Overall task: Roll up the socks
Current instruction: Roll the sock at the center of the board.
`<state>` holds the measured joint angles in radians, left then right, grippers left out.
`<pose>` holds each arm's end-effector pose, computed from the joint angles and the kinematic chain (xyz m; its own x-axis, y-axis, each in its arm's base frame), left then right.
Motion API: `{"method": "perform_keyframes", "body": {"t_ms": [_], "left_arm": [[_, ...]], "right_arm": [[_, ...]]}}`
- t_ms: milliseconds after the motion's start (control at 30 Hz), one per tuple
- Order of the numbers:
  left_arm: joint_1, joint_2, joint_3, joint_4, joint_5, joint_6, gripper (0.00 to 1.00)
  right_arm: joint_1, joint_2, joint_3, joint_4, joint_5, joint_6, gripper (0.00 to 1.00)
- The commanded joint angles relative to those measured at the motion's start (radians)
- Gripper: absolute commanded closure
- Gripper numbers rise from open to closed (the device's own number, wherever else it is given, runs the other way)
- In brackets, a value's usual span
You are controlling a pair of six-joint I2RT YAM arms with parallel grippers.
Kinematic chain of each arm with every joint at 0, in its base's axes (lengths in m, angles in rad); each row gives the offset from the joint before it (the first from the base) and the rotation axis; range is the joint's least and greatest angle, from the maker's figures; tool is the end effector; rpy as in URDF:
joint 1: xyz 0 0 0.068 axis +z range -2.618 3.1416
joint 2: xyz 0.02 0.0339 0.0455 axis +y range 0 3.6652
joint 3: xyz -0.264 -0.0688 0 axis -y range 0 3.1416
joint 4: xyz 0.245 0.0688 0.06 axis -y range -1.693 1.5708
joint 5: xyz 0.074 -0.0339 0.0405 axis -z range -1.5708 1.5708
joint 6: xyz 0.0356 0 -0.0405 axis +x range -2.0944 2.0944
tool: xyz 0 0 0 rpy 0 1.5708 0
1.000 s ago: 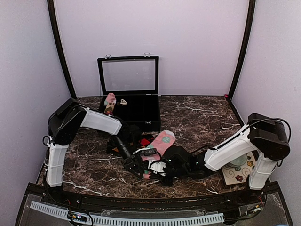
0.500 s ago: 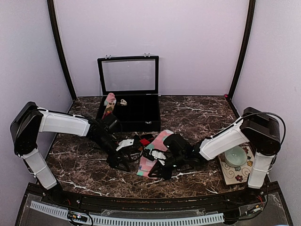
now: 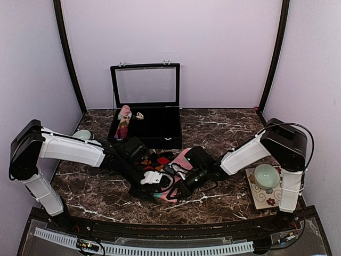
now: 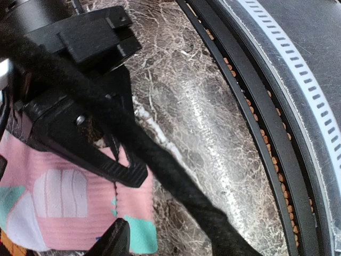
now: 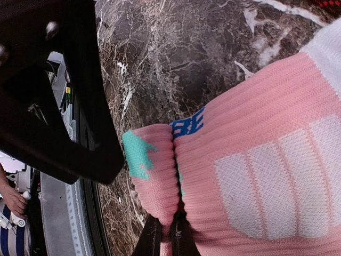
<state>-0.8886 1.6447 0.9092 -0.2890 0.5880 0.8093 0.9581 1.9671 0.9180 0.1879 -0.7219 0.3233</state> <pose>0.1834 -0.2571 0.1683 0.2272 0.6754 -0.7015 0.9609 -0.2724 0.0490 0.1887 0.3094 0.0981 -0.6874 -0.5633 -0.4585 -0.6784 0.2725 0.6823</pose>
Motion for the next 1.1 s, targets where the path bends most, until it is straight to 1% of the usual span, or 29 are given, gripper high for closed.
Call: {"method": "perform_keyframes", "body": {"t_ms": [0, 167, 333, 433, 467, 533, 600, 733, 767, 800, 833, 867, 900, 967, 1067], "left_arm": [[-0.028, 0.045, 0.03, 0.065, -0.058, 0.057, 0.47], [-0.033, 0.115, 0.061, 0.082, -0.111, 0.047, 0.58], [-0.034, 0.135, 0.043, 0.119, -0.151, 0.037, 0.66], [-0.033, 0.148, 0.041, 0.121, -0.165, 0.021, 0.77], [-0.033, 0.152, 0.042, 0.119, -0.166, 0.016, 0.81], [-0.032, 0.159, 0.042, 0.109, -0.155, -0.001, 0.92], [-0.03, 0.17, 0.051, 0.078, -0.129, -0.018, 0.99], [0.0, 0.21, 0.082, 0.012, -0.045, -0.079, 1.0], [0.011, 0.219, 0.088, -0.002, -0.019, -0.097, 1.0], [0.026, 0.229, 0.095, -0.017, 0.008, -0.112, 1.0], [0.04, 0.243, 0.103, -0.033, 0.037, -0.124, 1.0], [0.053, 0.255, 0.115, -0.046, 0.06, -0.145, 1.0], [0.066, 0.267, 0.126, -0.057, 0.085, -0.161, 1.0], [0.079, 0.296, 0.156, -0.089, 0.113, -0.179, 1.0], [0.087, 0.338, 0.198, -0.133, 0.122, -0.198, 1.0]], "right_arm": [[-0.016, 0.068, -0.057, -0.222, 0.054, 0.079, 1.0], [-0.018, 0.069, -0.059, -0.226, 0.043, 0.092, 1.0], [-0.018, 0.072, -0.072, -0.202, 0.029, 0.114, 1.0], [-0.019, 0.073, -0.072, -0.192, 0.027, 0.118, 0.99], [-0.019, 0.072, -0.072, -0.189, 0.033, 0.121, 0.96], [-0.019, 0.065, -0.071, -0.193, 0.067, 0.133, 0.87], [-0.019, 0.049, -0.077, -0.183, 0.101, 0.137, 0.79], [-0.018, -0.02, -0.112, -0.126, 0.164, 0.151, 0.66], [-0.019, -0.041, -0.126, -0.104, 0.183, 0.153, 0.62], [-0.019, -0.066, -0.14, -0.086, 0.201, 0.155, 0.55], [-0.019, -0.09, -0.163, -0.07, 0.219, 0.154, 0.42], [-0.019, -0.114, -0.178, -0.051, 0.239, 0.154, 0.09], [-0.018, -0.14, -0.197, -0.032, 0.258, 0.153, 0.02], [-0.017, -0.193, -0.23, -0.008, 0.308, 0.148, 0.01], [-0.018, -0.264, -0.265, -0.017, 0.4, 0.129, 0.01]]}}
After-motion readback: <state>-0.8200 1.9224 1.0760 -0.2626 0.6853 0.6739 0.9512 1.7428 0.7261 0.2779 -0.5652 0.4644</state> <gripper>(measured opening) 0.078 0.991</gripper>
